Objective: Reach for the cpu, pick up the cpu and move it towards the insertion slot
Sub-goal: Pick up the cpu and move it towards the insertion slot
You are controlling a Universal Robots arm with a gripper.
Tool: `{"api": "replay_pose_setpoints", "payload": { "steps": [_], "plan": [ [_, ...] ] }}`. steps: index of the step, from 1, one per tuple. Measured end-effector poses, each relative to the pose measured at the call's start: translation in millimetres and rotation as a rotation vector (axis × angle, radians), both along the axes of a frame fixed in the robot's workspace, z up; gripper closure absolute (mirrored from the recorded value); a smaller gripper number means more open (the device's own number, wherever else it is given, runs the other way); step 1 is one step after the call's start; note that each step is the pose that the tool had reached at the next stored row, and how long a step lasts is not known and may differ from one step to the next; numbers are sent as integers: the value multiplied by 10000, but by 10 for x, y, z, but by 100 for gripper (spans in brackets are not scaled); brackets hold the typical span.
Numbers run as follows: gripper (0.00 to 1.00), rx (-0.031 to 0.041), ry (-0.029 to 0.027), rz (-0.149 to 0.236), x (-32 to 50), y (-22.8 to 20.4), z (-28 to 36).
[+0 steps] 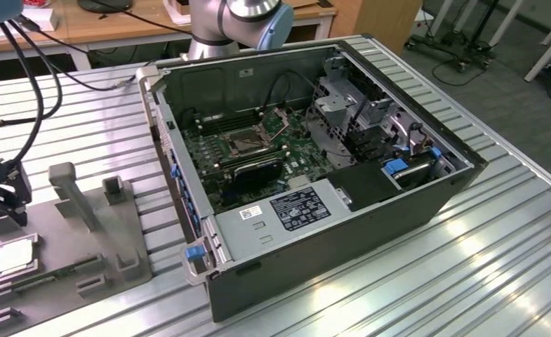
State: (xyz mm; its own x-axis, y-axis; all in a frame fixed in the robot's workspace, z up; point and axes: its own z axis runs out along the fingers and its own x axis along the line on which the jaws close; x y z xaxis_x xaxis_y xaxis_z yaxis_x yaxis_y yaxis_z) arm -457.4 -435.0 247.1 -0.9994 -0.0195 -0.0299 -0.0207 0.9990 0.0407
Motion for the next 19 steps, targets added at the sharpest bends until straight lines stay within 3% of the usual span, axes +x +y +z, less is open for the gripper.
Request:
{"api": "replay_pose_setpoints", "payload": {
  "steps": [11,19],
  "plan": [
    [33,1,-1,2,-16,-49,-154],
    [33,1,-1,2,-16,-58,-286]
  ]
}}
